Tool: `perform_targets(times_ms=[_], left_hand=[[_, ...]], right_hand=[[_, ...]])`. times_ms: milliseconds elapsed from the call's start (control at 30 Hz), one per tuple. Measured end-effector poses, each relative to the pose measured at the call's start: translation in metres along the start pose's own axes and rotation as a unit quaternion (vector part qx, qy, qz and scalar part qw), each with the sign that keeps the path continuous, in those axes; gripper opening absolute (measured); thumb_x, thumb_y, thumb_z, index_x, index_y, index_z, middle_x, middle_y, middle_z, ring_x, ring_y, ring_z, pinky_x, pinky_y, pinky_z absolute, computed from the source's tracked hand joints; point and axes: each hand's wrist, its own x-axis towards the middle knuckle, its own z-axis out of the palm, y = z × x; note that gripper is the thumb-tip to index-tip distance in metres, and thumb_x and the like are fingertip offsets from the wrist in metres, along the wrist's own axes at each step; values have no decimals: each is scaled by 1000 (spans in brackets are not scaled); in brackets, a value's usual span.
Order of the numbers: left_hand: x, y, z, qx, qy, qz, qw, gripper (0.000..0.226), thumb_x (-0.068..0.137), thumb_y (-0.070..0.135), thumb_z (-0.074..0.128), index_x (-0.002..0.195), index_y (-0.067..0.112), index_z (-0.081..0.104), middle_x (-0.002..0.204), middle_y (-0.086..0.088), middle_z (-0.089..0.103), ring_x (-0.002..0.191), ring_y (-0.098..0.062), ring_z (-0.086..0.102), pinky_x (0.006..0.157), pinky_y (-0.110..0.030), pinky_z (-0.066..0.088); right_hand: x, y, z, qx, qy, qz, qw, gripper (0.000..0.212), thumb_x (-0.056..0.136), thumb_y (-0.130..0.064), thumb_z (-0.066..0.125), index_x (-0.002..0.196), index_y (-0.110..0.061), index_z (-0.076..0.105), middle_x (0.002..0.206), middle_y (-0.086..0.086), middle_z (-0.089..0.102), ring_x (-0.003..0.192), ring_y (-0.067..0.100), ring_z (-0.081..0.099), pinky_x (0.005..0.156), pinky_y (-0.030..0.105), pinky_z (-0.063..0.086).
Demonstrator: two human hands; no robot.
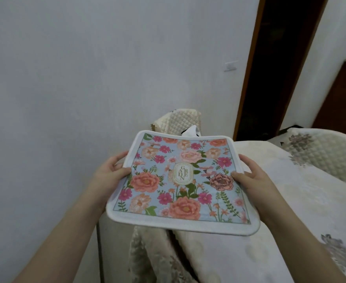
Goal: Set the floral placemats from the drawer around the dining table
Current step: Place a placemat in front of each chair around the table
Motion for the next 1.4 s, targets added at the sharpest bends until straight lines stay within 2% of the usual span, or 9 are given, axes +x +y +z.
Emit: perform_targets(times_ms=[333, 533, 667, 767, 900, 1033, 1100, 1233, 1400], left_hand=[[116, -25, 36, -1, -105, -27, 994, 44, 94, 2, 56, 127, 29, 54, 106, -10, 75, 80, -38, 73, 56, -43, 62], [197, -72, 64, -17, -197, -76, 977, 45, 90, 4, 60, 123, 33, 56, 108, -15, 73, 80, -41, 72, 60, -49, 61], [246, -107, 91, 0, -269, -110, 957, 48, 92, 8, 61, 131, 34, 52, 113, -14, 72, 91, -46, 70, 78, -62, 55], [275, -130, 109, 39, -318, -122, 939, 44, 95, 9, 60, 130, 34, 53, 111, -14, 72, 91, -44, 71, 80, -62, 55], [299, -155, 134, 85, -377, -152, 910, 41, 95, 6, 58, 131, 24, 54, 106, -14, 74, 90, -43, 71, 79, -58, 56], [303, -185, 153, 153, -422, -148, 881, 33, 96, 4, 56, 126, 17, 58, 105, -8, 75, 87, -36, 73, 72, -51, 58], [304, -201, 164, 187, -444, -146, 864, 29, 97, 6, 57, 124, 17, 59, 107, -5, 74, 86, -30, 74, 67, -44, 59], [303, -230, 177, 231, -475, -137, 838, 27, 96, 9, 59, 121, 20, 61, 109, -5, 72, 88, -27, 74, 72, -47, 59], [305, -255, 186, 287, -486, -90, 821, 26, 94, 7, 63, 115, 23, 64, 106, -9, 69, 90, -25, 71, 79, -48, 59]], right_hand=[[60, 43, -4, 15, 92, 22, 995, 50, 97, -13, 57, 133, -42, 40, 88, -1, 76, 78, 29, 75, 69, 48, 60], [85, 95, 2, -8, 186, 63, 981, 55, 98, -19, 56, 140, -46, 33, 98, -1, 76, 81, 23, 75, 78, 50, 59], [96, 131, 6, 16, 275, 115, 954, 52, 97, -23, 57, 140, -41, 36, 109, 4, 72, 84, 24, 75, 80, 51, 58], [95, 157, 12, 40, 336, 147, 930, 52, 96, -23, 59, 143, -34, 38, 113, 9, 70, 86, 27, 74, 80, 52, 58], [84, 184, 23, 73, 392, 170, 901, 37, 97, -19, 58, 131, -29, 49, 110, 10, 70, 84, 27, 74, 77, 50, 59], [67, 210, 27, 77, 435, 186, 878, 27, 98, -19, 57, 120, -33, 55, 103, 9, 73, 81, 27, 74, 74, 47, 60], [59, 229, 27, 65, 454, 205, 864, 28, 98, -19, 56, 123, -32, 55, 105, 6, 72, 84, 24, 74, 76, 48, 60], [50, 258, 27, 24, 482, 233, 844, 32, 97, -18, 56, 126, -31, 55, 108, -1, 69, 88, 19, 72, 75, 43, 60], [43, 282, 31, -13, 519, 259, 815, 39, 97, -17, 57, 135, -19, 52, 106, 2, 67, 89, 18, 67, 68, 32, 56]])
